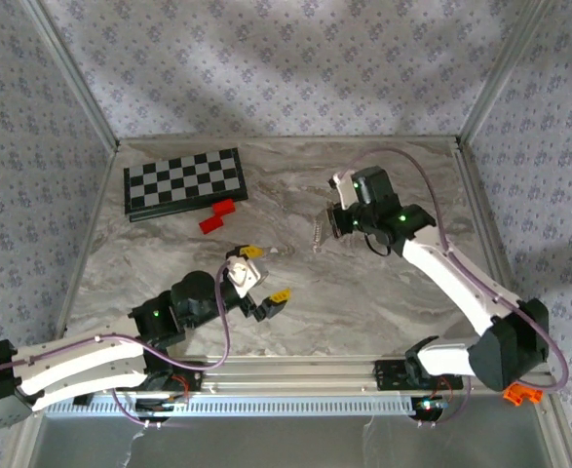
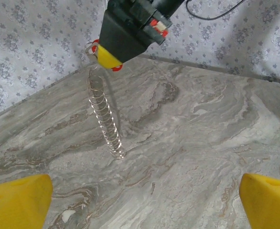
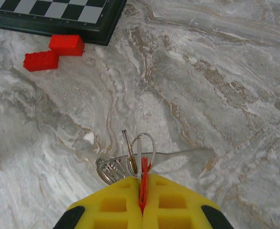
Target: Put the keys on the keyring
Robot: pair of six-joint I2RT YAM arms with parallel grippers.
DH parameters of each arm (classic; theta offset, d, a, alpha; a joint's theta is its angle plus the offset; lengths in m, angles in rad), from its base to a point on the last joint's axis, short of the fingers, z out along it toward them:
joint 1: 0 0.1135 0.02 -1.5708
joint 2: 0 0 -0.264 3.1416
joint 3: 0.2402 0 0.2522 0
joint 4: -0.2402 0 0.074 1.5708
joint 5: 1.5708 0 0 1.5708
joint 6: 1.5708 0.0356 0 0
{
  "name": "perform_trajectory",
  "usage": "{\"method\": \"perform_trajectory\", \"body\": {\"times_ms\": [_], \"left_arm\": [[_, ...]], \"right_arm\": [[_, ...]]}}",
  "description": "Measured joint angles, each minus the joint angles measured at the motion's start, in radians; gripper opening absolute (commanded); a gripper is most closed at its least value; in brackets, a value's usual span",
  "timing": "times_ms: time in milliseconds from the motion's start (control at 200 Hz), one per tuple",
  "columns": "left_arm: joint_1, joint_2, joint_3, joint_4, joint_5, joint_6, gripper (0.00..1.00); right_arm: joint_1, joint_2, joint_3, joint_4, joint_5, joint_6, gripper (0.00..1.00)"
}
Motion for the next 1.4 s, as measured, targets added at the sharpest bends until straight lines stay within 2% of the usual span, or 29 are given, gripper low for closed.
{"method": "perform_trajectory", "body": {"times_ms": [420,620,1049,1399], "left_arm": [[0.017,0.0,-0.006,0.001,-0.007,-0.001,1.0],[0.02,-0.007,-0.006,0.014,-0.006,-0.015,1.0],[0.029,-0.01,-0.006,0.023,-0.006,-0.019,1.0],[0.035,-0.003,-0.013,0.037,-0.005,-0.019,0.99]], "right_arm": [[-0.037,0.256,0.104,0.2,-0.007,0.005,0.0],[-0.052,0.312,0.104,0.262,-0.006,0.024,0.0],[-0.052,0.313,0.021,0.343,-0.007,0.068,0.0],[-0.074,0.188,-0.123,0.327,-0.059,0.094,0.0]]}}
